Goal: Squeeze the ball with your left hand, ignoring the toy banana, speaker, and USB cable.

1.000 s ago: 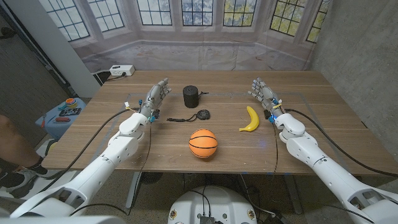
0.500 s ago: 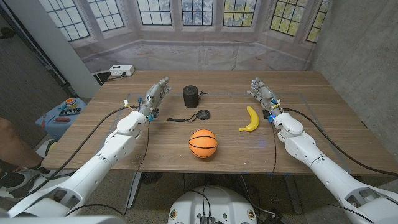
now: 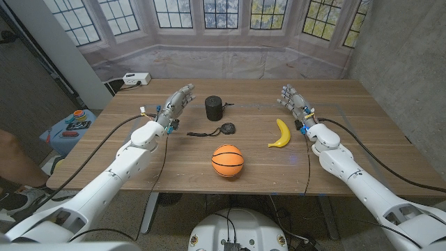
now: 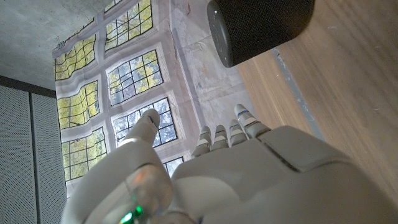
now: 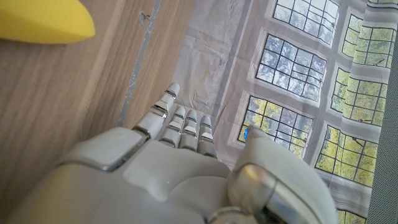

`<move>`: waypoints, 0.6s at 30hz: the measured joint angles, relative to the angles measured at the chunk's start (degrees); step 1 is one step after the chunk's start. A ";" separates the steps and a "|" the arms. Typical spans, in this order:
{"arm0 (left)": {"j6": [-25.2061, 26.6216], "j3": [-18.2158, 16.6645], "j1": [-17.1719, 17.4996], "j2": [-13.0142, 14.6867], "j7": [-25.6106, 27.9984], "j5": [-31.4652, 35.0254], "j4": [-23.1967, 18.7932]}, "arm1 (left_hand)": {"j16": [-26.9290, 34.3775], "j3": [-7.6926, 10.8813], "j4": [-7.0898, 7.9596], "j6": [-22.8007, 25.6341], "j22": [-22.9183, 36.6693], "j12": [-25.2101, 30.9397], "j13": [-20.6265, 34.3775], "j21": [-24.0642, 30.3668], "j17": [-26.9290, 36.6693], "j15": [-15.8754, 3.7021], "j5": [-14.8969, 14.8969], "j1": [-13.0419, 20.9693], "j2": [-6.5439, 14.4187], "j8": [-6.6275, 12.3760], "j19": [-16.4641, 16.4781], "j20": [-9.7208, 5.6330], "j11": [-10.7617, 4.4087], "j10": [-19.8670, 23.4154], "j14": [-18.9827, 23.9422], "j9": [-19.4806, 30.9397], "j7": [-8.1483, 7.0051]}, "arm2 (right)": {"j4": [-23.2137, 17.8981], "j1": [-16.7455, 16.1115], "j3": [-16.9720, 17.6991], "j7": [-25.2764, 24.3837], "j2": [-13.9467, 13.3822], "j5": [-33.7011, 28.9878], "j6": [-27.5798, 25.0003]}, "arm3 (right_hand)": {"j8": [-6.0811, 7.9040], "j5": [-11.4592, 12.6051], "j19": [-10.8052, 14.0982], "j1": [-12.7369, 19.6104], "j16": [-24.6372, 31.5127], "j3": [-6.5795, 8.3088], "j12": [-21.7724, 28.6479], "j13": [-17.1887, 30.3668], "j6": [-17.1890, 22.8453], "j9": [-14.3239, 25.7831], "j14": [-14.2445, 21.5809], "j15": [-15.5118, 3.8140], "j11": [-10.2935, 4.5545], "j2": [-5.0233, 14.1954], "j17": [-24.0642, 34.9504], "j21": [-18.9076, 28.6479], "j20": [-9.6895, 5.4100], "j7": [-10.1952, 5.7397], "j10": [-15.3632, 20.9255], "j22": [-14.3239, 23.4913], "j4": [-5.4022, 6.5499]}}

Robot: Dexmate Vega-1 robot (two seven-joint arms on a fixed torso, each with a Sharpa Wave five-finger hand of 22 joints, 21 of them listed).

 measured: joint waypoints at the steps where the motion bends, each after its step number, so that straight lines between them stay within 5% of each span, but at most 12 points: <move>1: 0.04 0.01 0.00 0.05 0.00 0.06 -0.09 | 0.00 -0.03 -0.03 0.00 0.00 0.00 0.00 0.00 0.00 0.00 0.00 0.00 0.00 0.00 0.00 0.00 0.00 0.00 0.00 0.00 0.00 | 0.08 0.05 0.01 0.05 0.00 0.00 0.03 | 0.00 0.00 0.00 0.00 0.00 0.00 0.00 0.00 0.00 0.00 0.00 0.00 0.00 0.00 0.00 0.00 0.00 0.00 0.00 0.00 0.00; 18: 1.68 0.42 0.47 3.38 -1.72 1.85 -4.19 | 0.00 0.56 -1.98 0.31 0.00 0.00 0.00 -1.27 0.00 0.42 0.89 2.25 -0.61 0.41 0.31 0.31 -0.33 0.32 0.42 -0.01 0.31 | 1.22 0.80 0.22 0.49 0.04 -0.08 0.80 | 0.00 0.00 0.00 0.00 0.00 0.24 0.00 0.01 0.00 -0.01 0.00 0.00 0.00 0.00 -0.27 0.00 0.00 0.00 0.00 0.00 -0.24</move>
